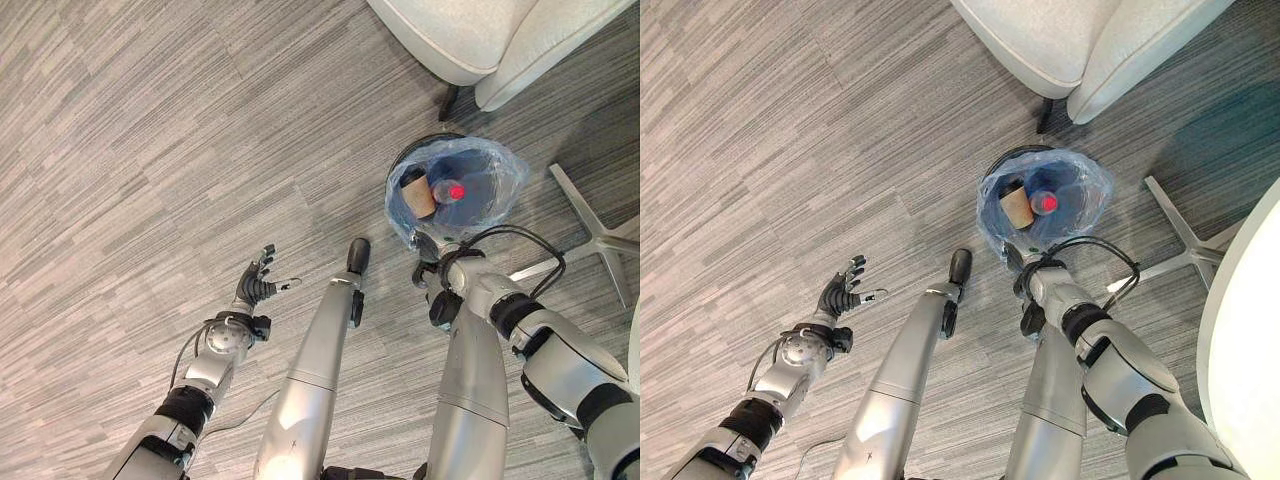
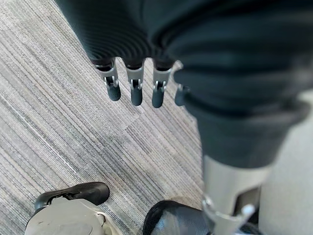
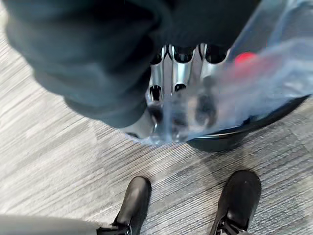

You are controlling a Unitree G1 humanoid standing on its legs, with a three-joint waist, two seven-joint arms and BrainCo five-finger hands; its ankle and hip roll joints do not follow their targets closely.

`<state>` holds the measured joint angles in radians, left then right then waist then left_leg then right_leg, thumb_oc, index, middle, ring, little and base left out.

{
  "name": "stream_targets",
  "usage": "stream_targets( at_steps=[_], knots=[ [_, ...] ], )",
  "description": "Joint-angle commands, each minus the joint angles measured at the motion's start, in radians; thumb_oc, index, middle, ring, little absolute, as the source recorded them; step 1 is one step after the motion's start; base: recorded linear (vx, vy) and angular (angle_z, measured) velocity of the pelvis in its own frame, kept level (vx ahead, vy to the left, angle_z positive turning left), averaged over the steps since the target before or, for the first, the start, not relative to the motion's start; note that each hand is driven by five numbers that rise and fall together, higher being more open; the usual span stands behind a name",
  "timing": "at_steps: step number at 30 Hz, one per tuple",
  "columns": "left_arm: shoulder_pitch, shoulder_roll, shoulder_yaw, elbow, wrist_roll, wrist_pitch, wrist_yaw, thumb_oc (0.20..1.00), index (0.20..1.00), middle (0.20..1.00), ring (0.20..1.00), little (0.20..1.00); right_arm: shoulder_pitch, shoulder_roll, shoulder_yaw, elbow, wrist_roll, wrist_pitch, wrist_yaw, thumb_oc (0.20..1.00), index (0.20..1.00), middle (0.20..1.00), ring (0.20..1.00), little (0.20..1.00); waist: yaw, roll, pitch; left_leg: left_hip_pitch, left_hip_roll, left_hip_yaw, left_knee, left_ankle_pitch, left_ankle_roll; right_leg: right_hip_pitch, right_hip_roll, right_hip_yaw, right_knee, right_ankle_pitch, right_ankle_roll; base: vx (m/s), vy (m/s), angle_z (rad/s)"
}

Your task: Gather garbage on tea table into small bin, then transfer packed bag to large trash can.

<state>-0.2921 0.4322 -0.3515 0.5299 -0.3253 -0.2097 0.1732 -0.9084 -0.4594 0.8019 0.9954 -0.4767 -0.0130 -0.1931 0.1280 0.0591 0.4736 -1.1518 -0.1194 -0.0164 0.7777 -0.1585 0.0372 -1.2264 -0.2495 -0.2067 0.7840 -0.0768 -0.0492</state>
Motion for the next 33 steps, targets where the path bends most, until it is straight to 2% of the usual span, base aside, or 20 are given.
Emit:
stream_targets(
  at_steps=[1, 4, 7, 8, 12, 13, 15, 17, 22, 23, 26, 30, 32, 33],
  knots=[
    [0.021, 0.021, 0.024, -0.051, 0.006, -0.025, 0.004, 1.000, 1.000, 1.000, 1.000, 1.000, -0.002, -0.027, -0.001, -0.082, 0.058, -0.023, -0.019, 0.200, 0.200, 0.200, 0.200, 0.200, -0.008, 0.041, 0.016, 0.035, 0.017, -0.022, -0.118, 0.026, -0.031, 0.089, 0.006, 0.078, 0.054, -0.188, 0.085, 0.00, 0.000, 0.00],
    [0.022, 0.018, 0.039, -0.046, 0.011, -0.018, 0.008, 1.000, 1.000, 1.000, 1.000, 1.000, 0.013, -0.033, -0.039, -0.135, 0.084, -0.027, -0.028, 0.200, 0.200, 0.200, 0.200, 0.200, -0.015, 0.039, 0.017, 0.042, 0.019, -0.019, -0.127, 0.028, -0.029, 0.094, 0.009, 0.081, 0.047, -0.181, 0.088, -0.02, -0.001, 0.00],
    [0.016, 0.011, 0.059, -0.043, 0.013, -0.015, 0.011, 1.000, 1.000, 1.000, 1.000, 1.000, 0.047, -0.021, -0.137, -0.232, 0.189, -0.048, -0.047, 0.200, 0.200, 0.200, 0.200, 0.200, -0.025, 0.031, 0.017, 0.089, 0.027, -0.017, -0.194, 0.049, -0.032, 0.140, 0.018, 0.073, -0.018, -0.154, 0.097, -0.07, -0.002, -0.09],
    [0.012, 0.007, 0.066, -0.038, 0.018, -0.011, 0.009, 1.000, 1.000, 1.000, 1.000, 1.000, 0.084, -0.010, -0.205, -0.301, 0.279, -0.070, -0.049, 0.200, 0.200, 0.200, 0.200, 0.200, -0.031, 0.025, 0.015, 0.141, 0.031, -0.019, -0.257, 0.068, -0.037, 0.185, 0.028, 0.065, -0.075, -0.131, 0.103, -0.06, 0.007, -0.09],
    [0.007, 0.002, 0.074, -0.030, 0.022, -0.005, 0.003, 1.000, 1.000, 1.000, 1.000, 1.000, 0.140, 0.009, -0.283, -0.370, 0.385, -0.098, -0.044, 0.200, 0.200, 0.200, 0.200, 0.200, -0.038, 0.016, 0.008, 0.208, 0.035, -0.023, -0.322, 0.084, -0.041, 0.247, 0.038, 0.052, -0.133, -0.111, 0.110, -0.05, -0.007, -0.03],
    [0.007, -0.003, 0.080, -0.026, 0.022, 0.000, -0.001, 1.000, 1.000, 1.000, 1.000, 1.000, 0.179, 0.030, -0.334, -0.407, 0.463, -0.117, -0.037, 0.200, 0.200, 0.200, 0.200, 0.200, -0.044, 0.009, 0.001, 0.252, 0.036, -0.026, -0.353, 0.091, -0.043, 0.288, 0.040, 0.047, -0.165, -0.096, 0.116, -0.03, 0.002, -0.04],
    [0.012, -0.008, 0.087, -0.022, 0.020, 0.004, -0.008, 1.000, 1.000, 1.000, 1.000, 1.000, 0.217, 0.051, -0.370, -0.444, 0.529, -0.138, -0.027, 0.200, 0.200, 0.200, 0.200, 0.200, -0.050, 0.002, -0.007, 0.300, 0.037, -0.026, -0.383, 0.095, -0.046, 0.336, 0.044, 0.042, -0.200, -0.087, 0.121, 0.00, 0.004, -0.04],
    [0.027, -0.014, 0.098, -0.009, 0.016, 0.010, -0.020, 1.000, 1.000, 1.000, 1.000, 1.000, 0.292, 0.080, -0.407, -0.524, 0.599, -0.158, -0.001, 0.200, 0.200, 0.200, 0.200, 0.200, -0.065, -0.017, -0.013, 0.422, 0.047, -0.030, -0.448, 0.102, -0.050, 0.455, 0.050, 0.028, -0.273, -0.061, 0.128, 0.02, 0.008, -0.10],
    [0.086, -0.025, 0.115, -0.003, 0.009, 0.014, -0.034, 1.000, 1.000, 1.000, 1.000, 1.000, 0.390, 0.123, -0.436, -0.603, 0.682, -0.178, 0.041, 0.200, 0.200, 0.200, 0.200, 0.200, -0.073, -0.041, -0.034, 0.607, 0.064, -0.028, -0.546, 0.114, -0.058, 0.635, 0.061, 0.007, -0.390, -0.028, 0.142, 0.04, 0.015, -0.08],
    [0.101, -0.024, 0.121, -0.001, 0.014, 0.014, -0.039, 1.000, 1.000, 1.000, 1.000, 1.000, 0.418, 0.123, -0.444, -0.632, 0.685, -0.182, 0.045, 0.200, 0.200, 0.200, 0.200, 0.200, -0.078, -0.047, -0.041, 0.637, 0.066, -0.023, -0.576, 0.147, -0.055, 0.671, 0.061, -0.007, -0.428, 0.011, 0.138, 0.01, 0.034, -0.14],
    [0.147, -0.034, 0.131, 0.006, 0.024, 0.015, -0.048, 1.000, 1.000, 1.000, 1.000, 1.000, 0.469, 0.125, -0.465, -0.699, 0.688, -0.193, 0.059, 0.200, 0.200, 0.200, 0.200, 0.200, -0.084, -0.062, -0.078, 0.740, 0.073, -0.023, -0.631, 0.151, -0.055, 0.782, 0.069, -0.010, -0.503, 0.029, 0.146, 0.10, 0.019, -0.08],
    [0.269, -0.038, 0.173, 0.006, 0.054, 0.024, -0.063, 1.000, 1.000, 1.000, 1.000, 1.000, 0.597, 0.136, -0.530, -0.845, 0.731, -0.208, 0.096, 0.200, 0.200, 0.200, 0.200, 0.200, -0.103, -0.093, -0.195, 0.943, 0.088, 0.005, -0.741, 0.152, -0.053, 0.996, 0.100, -0.006, -0.637, 0.049, 0.165, 0.20, 0.049, -0.12],
    [0.287, -0.035, 0.182, 0.000, 0.059, 0.026, -0.068, 1.000, 1.000, 1.000, 1.000, 1.000, 0.615, 0.135, -0.537, -0.863, 0.733, -0.207, 0.105, 0.200, 0.200, 0.200, 0.200, 0.200, -0.105, -0.096, -0.214, 0.965, 0.087, 0.011, -0.753, 0.153, -0.052, 1.018, 0.105, -0.004, -0.656, 0.054, 0.168, 0.13, 0.058, -0.14],
    [0.315, -0.037, 0.195, -0.005, 0.063, 0.030, -0.076, 1.000, 1.000, 1.000, 1.000, 1.000, 0.640, 0.133, -0.553, -0.896, 0.745, -0.204, 0.118, 0.200, 0.200, 0.200, 0.200, 0.200, -0.109, -0.100, -0.245, 1.007, 0.085, 0.022, -0.771, 0.146, -0.052, 1.058, 0.113, 0.001, -0.683, 0.056, 0.172, 0.11, 0.072, -0.21]
  ],
)
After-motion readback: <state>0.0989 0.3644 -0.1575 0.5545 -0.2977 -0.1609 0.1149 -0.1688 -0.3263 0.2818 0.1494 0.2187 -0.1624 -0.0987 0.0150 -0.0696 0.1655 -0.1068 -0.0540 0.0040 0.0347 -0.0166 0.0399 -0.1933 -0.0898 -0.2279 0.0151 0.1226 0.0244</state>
